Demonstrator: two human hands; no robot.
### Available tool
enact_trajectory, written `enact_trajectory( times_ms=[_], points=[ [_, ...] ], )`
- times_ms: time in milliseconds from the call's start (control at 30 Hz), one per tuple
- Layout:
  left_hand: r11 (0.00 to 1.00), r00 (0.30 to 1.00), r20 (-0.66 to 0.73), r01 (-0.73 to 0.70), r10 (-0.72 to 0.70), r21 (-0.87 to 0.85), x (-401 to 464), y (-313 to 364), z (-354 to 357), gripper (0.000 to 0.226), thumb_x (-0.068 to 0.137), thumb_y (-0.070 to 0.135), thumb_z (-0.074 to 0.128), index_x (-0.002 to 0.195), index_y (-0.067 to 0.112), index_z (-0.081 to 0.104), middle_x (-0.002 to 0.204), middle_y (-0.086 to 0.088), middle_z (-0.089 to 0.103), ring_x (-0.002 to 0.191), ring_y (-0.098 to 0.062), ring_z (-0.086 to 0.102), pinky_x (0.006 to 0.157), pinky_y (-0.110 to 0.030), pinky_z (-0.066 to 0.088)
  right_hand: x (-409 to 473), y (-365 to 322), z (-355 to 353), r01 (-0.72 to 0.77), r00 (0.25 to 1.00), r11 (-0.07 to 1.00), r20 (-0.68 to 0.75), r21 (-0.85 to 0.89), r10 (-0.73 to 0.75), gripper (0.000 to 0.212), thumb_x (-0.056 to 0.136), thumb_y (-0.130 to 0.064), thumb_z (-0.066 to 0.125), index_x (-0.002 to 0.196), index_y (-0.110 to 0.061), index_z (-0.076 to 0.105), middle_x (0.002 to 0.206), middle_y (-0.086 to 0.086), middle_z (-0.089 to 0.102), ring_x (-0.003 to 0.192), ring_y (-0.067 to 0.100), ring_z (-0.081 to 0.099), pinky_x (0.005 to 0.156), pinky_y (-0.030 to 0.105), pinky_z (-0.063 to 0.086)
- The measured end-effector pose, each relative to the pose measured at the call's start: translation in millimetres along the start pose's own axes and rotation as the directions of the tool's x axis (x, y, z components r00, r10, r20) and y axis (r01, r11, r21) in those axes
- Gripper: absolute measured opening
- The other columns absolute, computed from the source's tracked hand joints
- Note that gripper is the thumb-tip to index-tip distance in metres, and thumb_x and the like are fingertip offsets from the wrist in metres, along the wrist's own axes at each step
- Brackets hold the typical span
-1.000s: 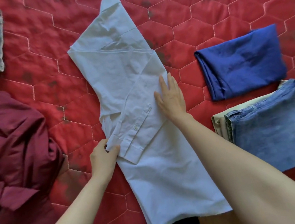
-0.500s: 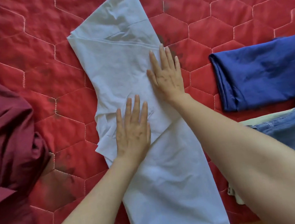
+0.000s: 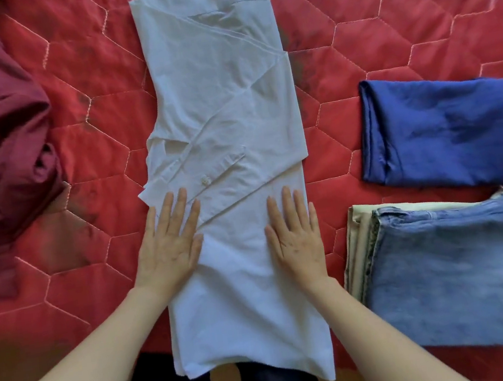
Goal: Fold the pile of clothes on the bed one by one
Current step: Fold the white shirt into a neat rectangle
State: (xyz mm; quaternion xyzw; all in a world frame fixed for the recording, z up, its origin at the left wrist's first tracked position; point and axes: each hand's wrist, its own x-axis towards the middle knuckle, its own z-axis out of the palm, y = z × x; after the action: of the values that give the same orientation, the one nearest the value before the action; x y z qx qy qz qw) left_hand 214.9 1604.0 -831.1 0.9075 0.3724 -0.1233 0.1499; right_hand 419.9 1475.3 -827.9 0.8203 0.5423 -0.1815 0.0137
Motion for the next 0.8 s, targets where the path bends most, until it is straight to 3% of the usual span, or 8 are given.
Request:
enact_trajectory(
  times_ms=[67,167,300,433,567,633,700,800],
  points=[
    [1.0,0.998,0.057,-0.005,0.006,-0.015,-25,3,0,0.06,0.1,0.041,0.017,0.147,0.007,0.033,0.156,-0.016,0.025,0.144,-0.034,0.024,0.112,-0.056,0.024,-13,7,-7,0.047,0.999,0.996,0.008,0.072,-0.048,0.047,0.099,-0.027,0.039,0.144,-0.012,0.044,0.152,0.018,0.035,0.141,0.037,0.031,0.113,0.05,0.026],
    [0.998,0.993,0.101,-0.054,0.056,-0.014,-55,-2,-4,0.063,0.102,0.042,0.007,0.146,0.008,0.037,0.155,-0.014,0.029,0.143,-0.03,0.027,0.112,-0.052,0.023,-23,19,-24,0.101,0.994,0.97,0.015,0.22,-0.107,0.051,0.092,0.0,0.053,0.142,-0.005,0.045,0.149,0.023,0.036,0.14,0.039,0.032,0.114,0.046,0.027],
    [0.986,0.982,0.09,-0.165,0.164,0.0,-83,-21,-6,0.059,0.102,0.036,0.012,0.141,0.007,0.046,0.15,-0.017,0.037,0.139,-0.033,0.033,0.111,-0.05,0.024,-35,33,-41,0.067,0.998,0.971,-0.009,0.23,-0.067,0.063,0.08,0.021,0.049,0.14,0.002,0.044,0.145,0.028,0.039,0.137,0.039,0.038,0.113,0.039,0.03],
    [0.937,0.94,0.041,-0.34,0.338,0.072,-94,-41,-3,0.056,0.084,0.019,0.042,0.139,0.007,0.049,0.146,-0.019,0.043,0.134,-0.04,0.041,0.107,-0.057,0.034,-55,37,-39,0.008,0.999,0.981,0.035,0.193,-0.016,0.064,0.086,0.016,0.048,0.145,-0.003,0.038,0.15,0.023,0.033,0.138,0.034,0.036,0.11,0.034,0.034],
    [0.826,0.83,0.119,-0.556,0.545,0.092,-105,-46,1,0.075,0.059,0.017,0.081,0.13,0.006,0.059,0.141,-0.02,0.049,0.129,-0.039,0.047,0.103,-0.059,0.038,-86,28,-29,-0.011,1.0,0.97,0.008,0.243,0.01,0.058,0.089,0.005,0.052,0.145,-0.002,0.036,0.134,0.016,0.048,0.119,0.032,0.05,0.095,0.042,0.048],
    [0.804,0.807,0.104,-0.59,0.582,0.077,-112,-42,3,0.066,0.063,0.021,0.076,0.125,0.007,0.063,0.139,-0.021,0.051,0.127,-0.039,0.049,0.101,-0.06,0.039,-105,20,-21,-0.092,0.996,0.95,0.029,0.297,0.088,0.059,0.093,-0.007,0.053,0.147,-0.006,0.03,0.132,0.011,0.046,0.111,0.028,0.052,0.083,0.037,0.049],
    [0.818,0.819,0.034,-0.574,0.573,0.044,-123,-36,9,0.049,0.077,0.027,0.057,0.122,0.007,0.065,0.136,-0.022,0.053,0.126,-0.04,0.05,0.101,-0.06,0.04,-124,13,-12,-0.15,0.989,0.932,0.059,0.329,0.138,0.062,0.095,-0.017,0.054,0.15,-0.011,0.025,0.133,0.006,0.043,0.106,0.026,0.054,0.074,0.035,0.048],
    [0.927,0.93,-0.032,-0.368,0.366,-0.075,-145,-20,14,0.045,0.086,0.034,0.045,0.11,0.006,0.069,0.137,-0.023,0.052,0.129,-0.041,0.048,0.102,-0.056,0.04,-149,3,0,-0.219,0.976,0.893,0.082,0.394,0.203,0.069,0.096,-0.025,0.056,0.153,-0.016,0.018,0.135,0.007,0.043,0.112,0.027,0.051,0.081,0.041,0.047]
  ],
)
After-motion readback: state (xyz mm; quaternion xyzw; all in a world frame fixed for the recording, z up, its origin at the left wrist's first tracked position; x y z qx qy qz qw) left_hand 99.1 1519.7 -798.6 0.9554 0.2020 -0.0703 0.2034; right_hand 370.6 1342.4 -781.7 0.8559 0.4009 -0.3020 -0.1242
